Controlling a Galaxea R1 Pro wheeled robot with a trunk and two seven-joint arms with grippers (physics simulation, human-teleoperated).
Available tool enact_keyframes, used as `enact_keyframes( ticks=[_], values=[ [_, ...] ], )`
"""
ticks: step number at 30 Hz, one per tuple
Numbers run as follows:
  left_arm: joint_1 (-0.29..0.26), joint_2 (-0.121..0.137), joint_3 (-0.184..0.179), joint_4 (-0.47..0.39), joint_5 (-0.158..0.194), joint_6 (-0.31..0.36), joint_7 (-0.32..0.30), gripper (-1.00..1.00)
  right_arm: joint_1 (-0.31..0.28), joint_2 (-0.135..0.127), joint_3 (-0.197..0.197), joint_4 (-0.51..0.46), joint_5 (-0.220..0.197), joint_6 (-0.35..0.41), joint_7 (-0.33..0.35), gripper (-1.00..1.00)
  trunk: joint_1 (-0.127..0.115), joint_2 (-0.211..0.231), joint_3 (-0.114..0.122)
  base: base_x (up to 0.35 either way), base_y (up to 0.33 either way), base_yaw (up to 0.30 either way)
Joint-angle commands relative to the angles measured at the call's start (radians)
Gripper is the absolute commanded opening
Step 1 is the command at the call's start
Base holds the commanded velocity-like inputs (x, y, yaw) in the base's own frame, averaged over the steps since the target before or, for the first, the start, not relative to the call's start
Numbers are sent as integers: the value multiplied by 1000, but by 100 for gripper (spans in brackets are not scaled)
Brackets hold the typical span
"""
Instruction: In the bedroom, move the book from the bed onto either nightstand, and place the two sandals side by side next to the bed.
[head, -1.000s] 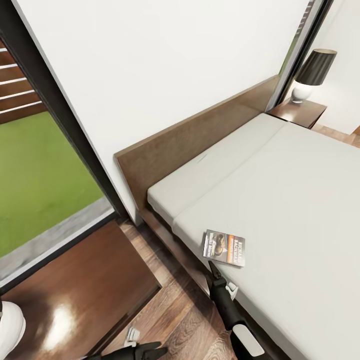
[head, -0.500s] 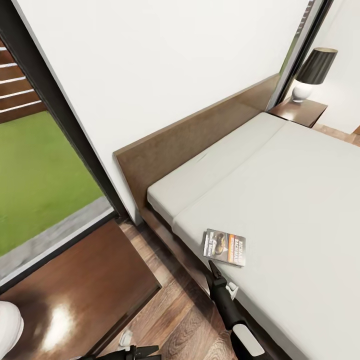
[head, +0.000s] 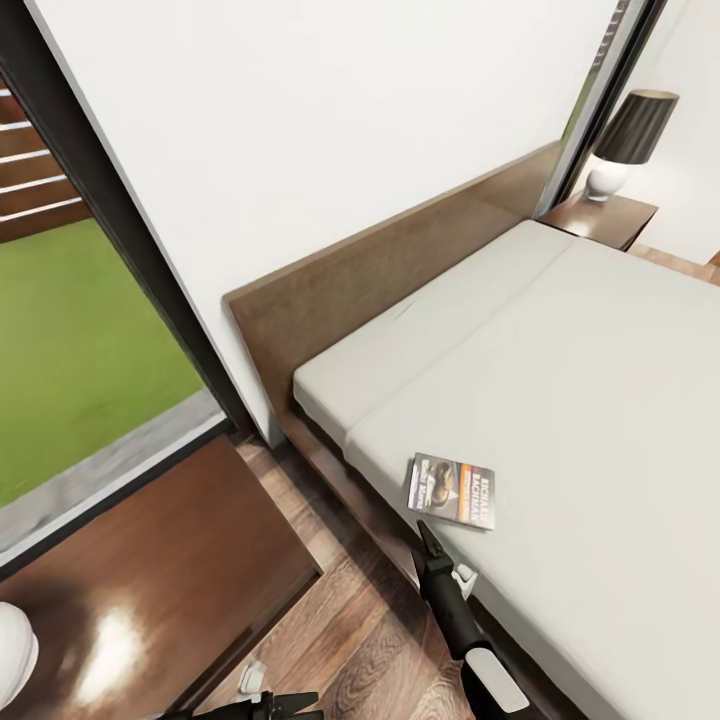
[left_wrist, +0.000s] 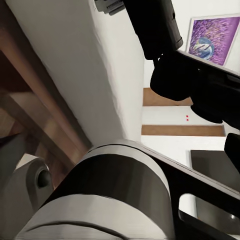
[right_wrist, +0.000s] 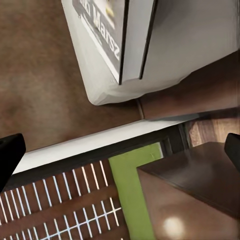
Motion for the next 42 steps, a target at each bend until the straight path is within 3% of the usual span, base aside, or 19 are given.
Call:
enact_keyframes(
  ticks=[1,13,42],
  values=[
    [-1,1,-7,0,10,11,-1,100,0,1,-3,0,-8,10,4,100,4,-8,-4,0,0,0],
    [-1,0,-8,0,10,11,0,100,0,1,-3,-1,-10,10,4,100,50,-92,-41,0,0,0],
    [-1,0,-8,3,11,9,4,100,0,1,-3,-1,-10,10,4,100,50,-92,-41,36,0,0]
  ],
)
